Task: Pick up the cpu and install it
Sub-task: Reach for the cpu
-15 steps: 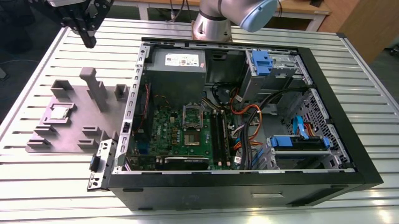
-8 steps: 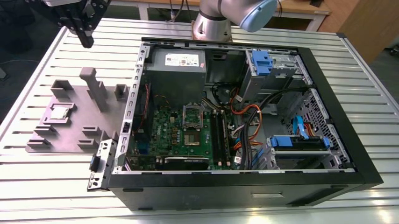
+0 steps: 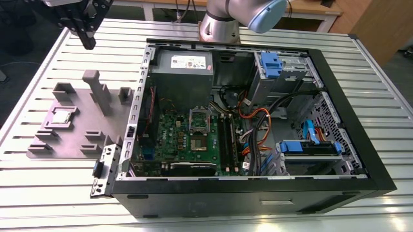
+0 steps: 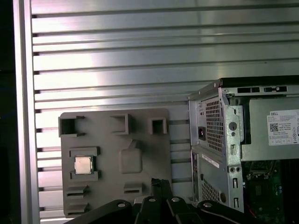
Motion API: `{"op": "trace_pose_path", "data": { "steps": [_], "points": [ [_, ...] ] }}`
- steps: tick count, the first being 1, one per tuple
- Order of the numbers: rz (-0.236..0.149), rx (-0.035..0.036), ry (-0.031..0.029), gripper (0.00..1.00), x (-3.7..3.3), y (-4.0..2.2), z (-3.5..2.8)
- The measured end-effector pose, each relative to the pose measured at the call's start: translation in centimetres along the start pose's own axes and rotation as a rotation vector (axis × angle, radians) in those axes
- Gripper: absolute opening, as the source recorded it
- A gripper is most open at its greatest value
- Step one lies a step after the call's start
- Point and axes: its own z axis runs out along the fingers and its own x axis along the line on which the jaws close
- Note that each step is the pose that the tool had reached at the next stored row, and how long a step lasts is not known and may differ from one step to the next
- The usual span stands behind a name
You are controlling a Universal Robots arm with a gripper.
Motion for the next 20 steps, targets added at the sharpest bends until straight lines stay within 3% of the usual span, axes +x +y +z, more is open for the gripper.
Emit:
{"op": "trace_pose_path", "data": {
  "steps": [20],
  "points": [
    [0.0, 0.0, -0.0001, 0.11, 0.76, -0.06, -0.02]
  ]
}}
